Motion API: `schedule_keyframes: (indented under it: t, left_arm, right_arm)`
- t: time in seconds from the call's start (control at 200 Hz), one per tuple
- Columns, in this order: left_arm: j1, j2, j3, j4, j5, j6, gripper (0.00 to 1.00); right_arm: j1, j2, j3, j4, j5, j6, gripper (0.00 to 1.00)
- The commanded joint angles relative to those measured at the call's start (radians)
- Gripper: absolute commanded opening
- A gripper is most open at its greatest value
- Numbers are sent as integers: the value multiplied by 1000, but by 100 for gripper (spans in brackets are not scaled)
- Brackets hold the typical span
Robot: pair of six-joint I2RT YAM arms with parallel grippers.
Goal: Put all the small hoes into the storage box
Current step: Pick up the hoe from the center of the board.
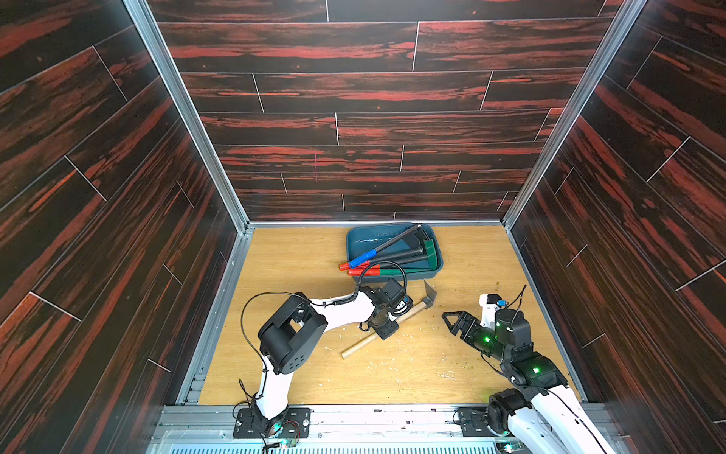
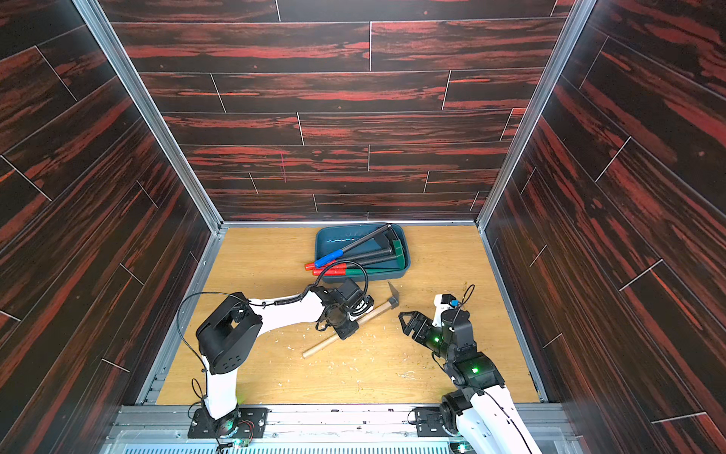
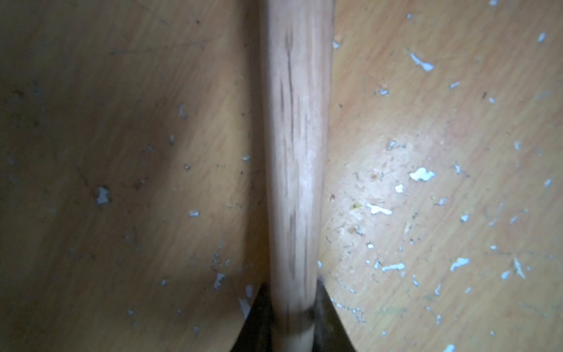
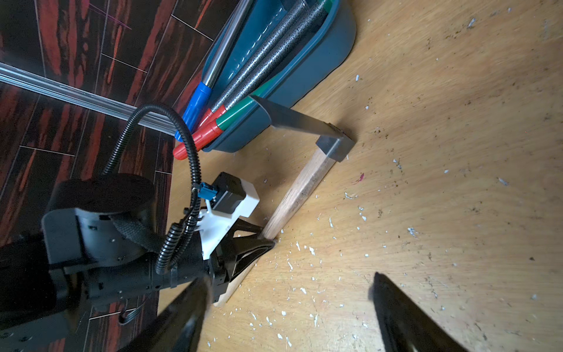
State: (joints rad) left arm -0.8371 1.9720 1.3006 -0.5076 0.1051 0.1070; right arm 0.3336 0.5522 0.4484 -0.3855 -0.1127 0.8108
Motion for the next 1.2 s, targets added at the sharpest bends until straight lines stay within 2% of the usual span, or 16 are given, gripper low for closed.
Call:
schedule_keyframes:
  t: [0.0,0.21,0.661,0.817,1.192]
  left_arm:
    - [4,10,30,-35,-5,3,14]
    - [5,10,59,-55,-13,19,0]
    - [4,-36,137,-140,-23,50,0]
    - [4,-53,158,-148,-23,42,0]
    - [-9,-60,192,-117,-9,9,0]
  right_arm:
    - [-4,-8,-7,0,-1,1,87]
    - [-4,-8,-11,0,-2,7,87]
    - [-4,-5,-24,9,-9,20,87]
    - [-4,4,-43,42,-47,47,87]
    - [-2,80,-127,190,-122,288,81]
